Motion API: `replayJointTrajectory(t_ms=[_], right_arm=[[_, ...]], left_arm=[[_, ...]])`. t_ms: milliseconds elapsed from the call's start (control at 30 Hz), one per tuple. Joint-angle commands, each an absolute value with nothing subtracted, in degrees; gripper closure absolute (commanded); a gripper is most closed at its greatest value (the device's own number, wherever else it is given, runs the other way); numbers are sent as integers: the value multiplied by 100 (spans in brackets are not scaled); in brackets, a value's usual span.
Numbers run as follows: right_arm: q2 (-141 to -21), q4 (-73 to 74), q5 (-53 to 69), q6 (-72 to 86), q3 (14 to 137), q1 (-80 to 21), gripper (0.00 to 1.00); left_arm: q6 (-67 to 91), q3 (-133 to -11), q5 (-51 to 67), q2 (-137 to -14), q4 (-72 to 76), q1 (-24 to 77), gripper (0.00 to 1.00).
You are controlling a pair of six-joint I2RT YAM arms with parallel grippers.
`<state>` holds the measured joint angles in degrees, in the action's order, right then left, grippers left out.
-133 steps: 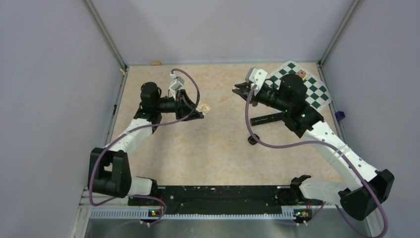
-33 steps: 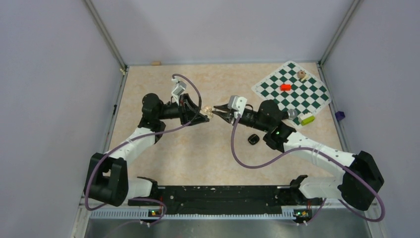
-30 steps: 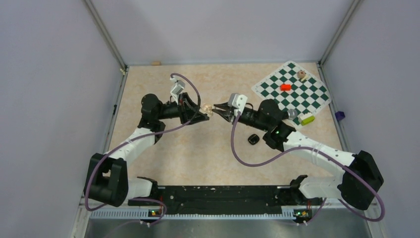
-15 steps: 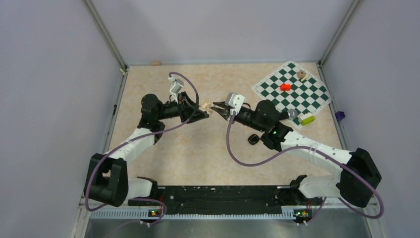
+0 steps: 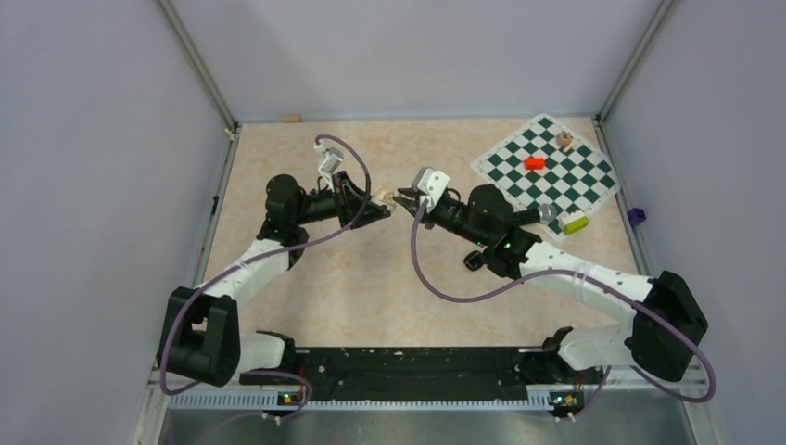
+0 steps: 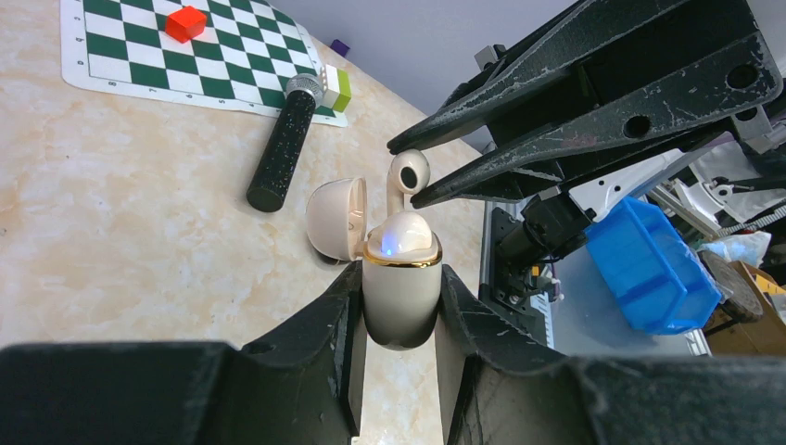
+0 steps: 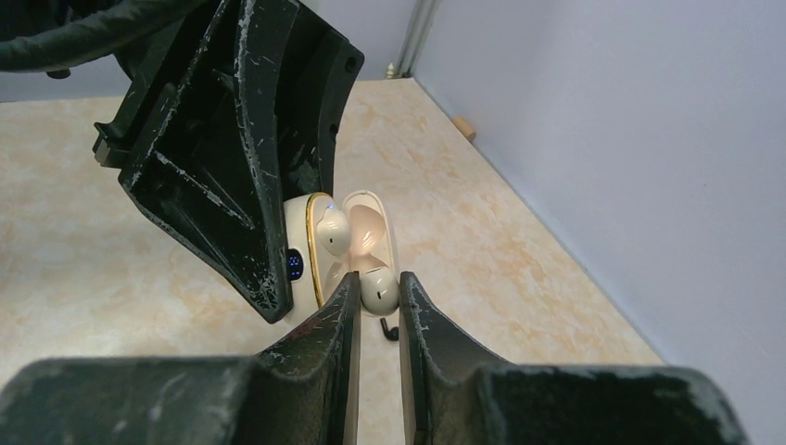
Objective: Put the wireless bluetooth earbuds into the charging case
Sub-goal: Place the earbud in the charging case.
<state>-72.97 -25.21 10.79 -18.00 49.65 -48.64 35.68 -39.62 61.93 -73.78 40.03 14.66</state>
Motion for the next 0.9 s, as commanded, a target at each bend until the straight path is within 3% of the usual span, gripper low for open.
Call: replayJointTrajectory(t_ms=[0,867], right_arm=[[-7395,-2555,1164,-1702,5284,-5121,91],[-7361,-1932,1555,-1460,5640,-5115,86]], left_arm=[[3427,-4023,6069,-7350,4231,1441,100],[3381,-3871,6528,-7189,4614,1450,100]])
